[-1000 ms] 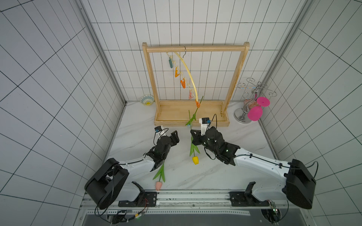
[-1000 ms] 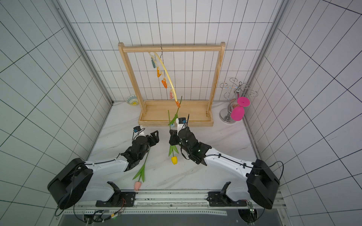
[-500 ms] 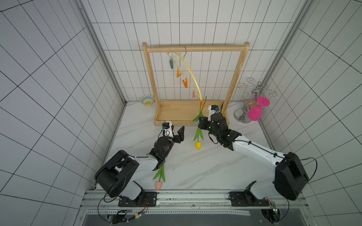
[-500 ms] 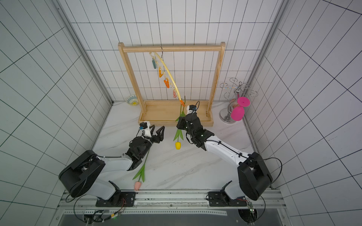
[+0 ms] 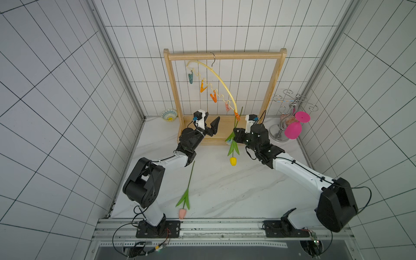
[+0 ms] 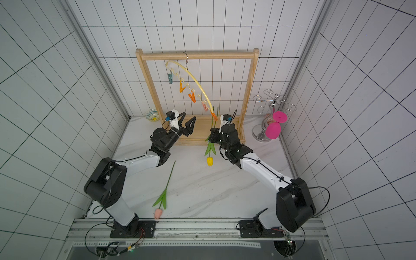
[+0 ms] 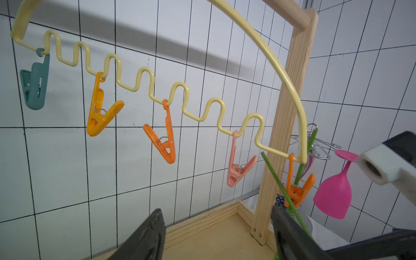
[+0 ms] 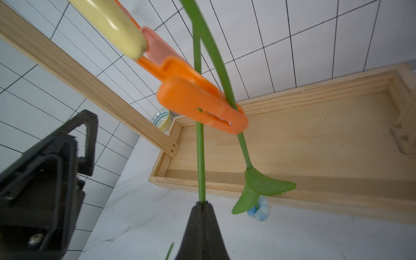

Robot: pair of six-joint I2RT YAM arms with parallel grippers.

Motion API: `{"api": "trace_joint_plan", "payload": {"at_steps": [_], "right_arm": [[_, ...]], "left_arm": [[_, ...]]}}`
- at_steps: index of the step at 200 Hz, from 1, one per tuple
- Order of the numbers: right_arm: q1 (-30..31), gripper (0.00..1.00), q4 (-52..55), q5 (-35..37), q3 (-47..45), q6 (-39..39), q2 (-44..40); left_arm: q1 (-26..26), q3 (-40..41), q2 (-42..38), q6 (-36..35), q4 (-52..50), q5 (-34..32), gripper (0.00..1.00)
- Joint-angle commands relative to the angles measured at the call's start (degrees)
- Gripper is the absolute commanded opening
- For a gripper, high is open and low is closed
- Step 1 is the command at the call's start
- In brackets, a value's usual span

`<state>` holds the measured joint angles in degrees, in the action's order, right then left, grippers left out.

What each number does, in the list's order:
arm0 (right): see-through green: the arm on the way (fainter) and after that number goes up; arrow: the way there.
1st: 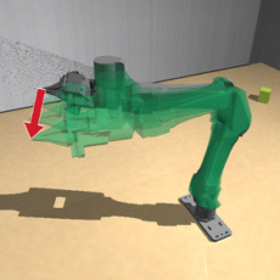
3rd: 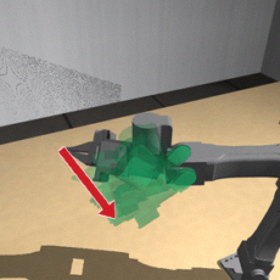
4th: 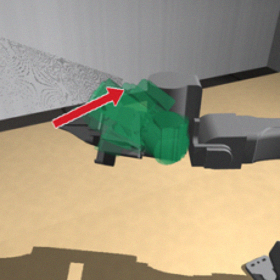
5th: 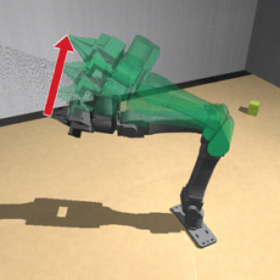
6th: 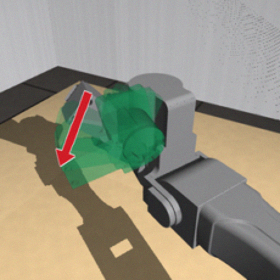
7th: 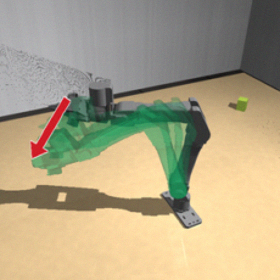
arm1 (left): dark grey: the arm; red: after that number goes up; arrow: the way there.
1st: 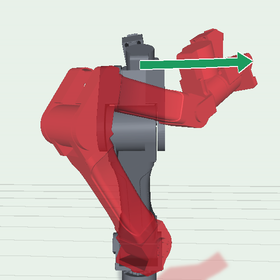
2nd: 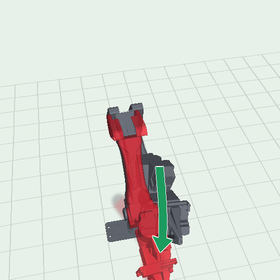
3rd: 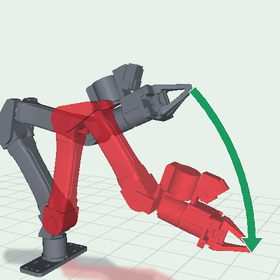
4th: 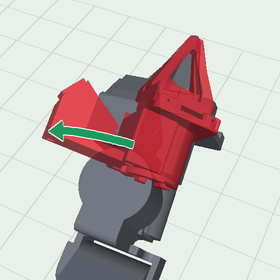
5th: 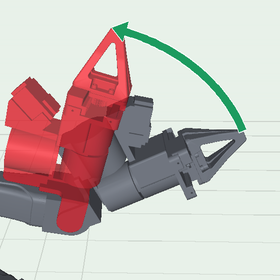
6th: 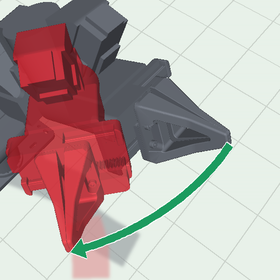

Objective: Dry the flowers on a clothes hanger
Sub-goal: Open the clamp at the hanger.

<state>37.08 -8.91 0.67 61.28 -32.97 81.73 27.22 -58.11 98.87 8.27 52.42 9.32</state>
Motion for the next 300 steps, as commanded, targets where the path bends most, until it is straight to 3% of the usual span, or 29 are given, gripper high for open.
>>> {"api": "trace_joint_plan", "payload": {"at_steps": [1, 58, 132, 300], "right_arm": [[-0.9, 0.00, -0.3, -1.3, 4.0, 1.5, 1.1], [-2.3, 0.00, -2.8, -1.0, 4.0, 1.2, 1.2], [-2.5, 0.00, -6.0, -3.2, 3.5, 3.2, 1.6], [-2.5, 0.00, -4.2, -6.0, 5.3, 4.2, 1.3]], "left_arm": [[-0.1, -4.8, 3.1, -1.4, -4.7, 5.9, 0.74], [0.4, -16.2, 8.6, -4.8, -14.5, 9.1, 0.72], [1.7, -25.1, 13.4, -9.7, -21.4, 9.7, 0.68], [2.5, -28.6, 14.2, -12.5, -21.3, 7.6, 0.49]]}}
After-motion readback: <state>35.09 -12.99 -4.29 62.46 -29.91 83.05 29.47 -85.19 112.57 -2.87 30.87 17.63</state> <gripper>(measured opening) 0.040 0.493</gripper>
